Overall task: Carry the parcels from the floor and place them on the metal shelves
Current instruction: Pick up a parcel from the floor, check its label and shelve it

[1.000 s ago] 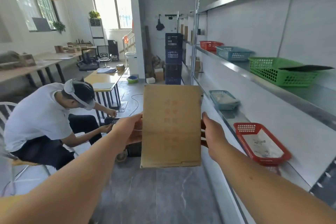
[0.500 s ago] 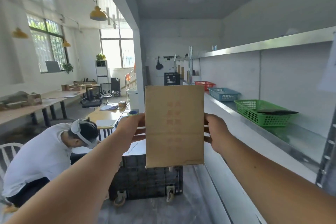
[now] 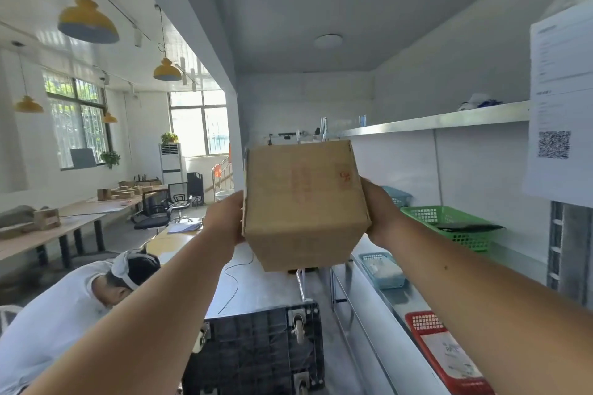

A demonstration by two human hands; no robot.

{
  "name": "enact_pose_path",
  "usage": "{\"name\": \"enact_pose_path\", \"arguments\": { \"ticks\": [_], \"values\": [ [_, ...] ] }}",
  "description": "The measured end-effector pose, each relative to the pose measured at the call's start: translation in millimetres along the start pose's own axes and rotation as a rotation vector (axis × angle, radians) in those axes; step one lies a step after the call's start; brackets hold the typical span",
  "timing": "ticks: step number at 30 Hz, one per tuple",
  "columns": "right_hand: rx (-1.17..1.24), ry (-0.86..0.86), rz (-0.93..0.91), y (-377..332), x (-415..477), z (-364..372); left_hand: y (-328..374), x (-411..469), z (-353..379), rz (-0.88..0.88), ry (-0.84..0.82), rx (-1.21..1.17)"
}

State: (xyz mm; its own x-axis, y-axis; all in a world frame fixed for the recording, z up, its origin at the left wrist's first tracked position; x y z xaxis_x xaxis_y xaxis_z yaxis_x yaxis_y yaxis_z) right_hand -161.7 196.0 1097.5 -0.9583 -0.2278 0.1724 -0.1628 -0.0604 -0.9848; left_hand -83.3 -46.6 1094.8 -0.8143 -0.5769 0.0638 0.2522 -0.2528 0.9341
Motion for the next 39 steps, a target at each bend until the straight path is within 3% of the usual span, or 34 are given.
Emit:
{"name": "enact_pose_path", "arguments": {
  "ticks": [6, 20, 28, 39],
  "values": [
    [-0.063, 0.036, -0.044, -13.3, 0.6, 4.2, 0.0, 3.8, -1.0, -0.004, 0.099, 0.029],
    [-0.051, 0.046, -0.040, -0.2, 9.2, 5.5, -12.3, -1.5, 5.9, -0.027, 0.000, 0.030],
    [-0.076, -0.073, -0.013, 0.0, 9.4, 6.7, -15.7, -4.5, 4.4, -0.066, -0.013, -0.149],
    [-0.028, -0.051, -0.071, -5.5, 15.6, 1.2, -7.4, -11.0, 6.1, -0.008, -0.104, -0.047]
  ]
}}
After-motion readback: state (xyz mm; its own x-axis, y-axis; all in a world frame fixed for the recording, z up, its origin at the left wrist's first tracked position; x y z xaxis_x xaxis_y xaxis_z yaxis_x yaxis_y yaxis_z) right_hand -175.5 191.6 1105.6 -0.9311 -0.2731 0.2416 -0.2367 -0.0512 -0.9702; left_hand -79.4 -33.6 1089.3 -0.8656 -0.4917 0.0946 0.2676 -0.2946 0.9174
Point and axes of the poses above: each hand's wrist, its own x-axis towards the middle knuckle, its own z-axis out of the palm, y = z × x, the point moved 1 cm from there along x, towards the middle knuckle, and after that the axes turned 10 degrees about -x, right-handed, at the moved point
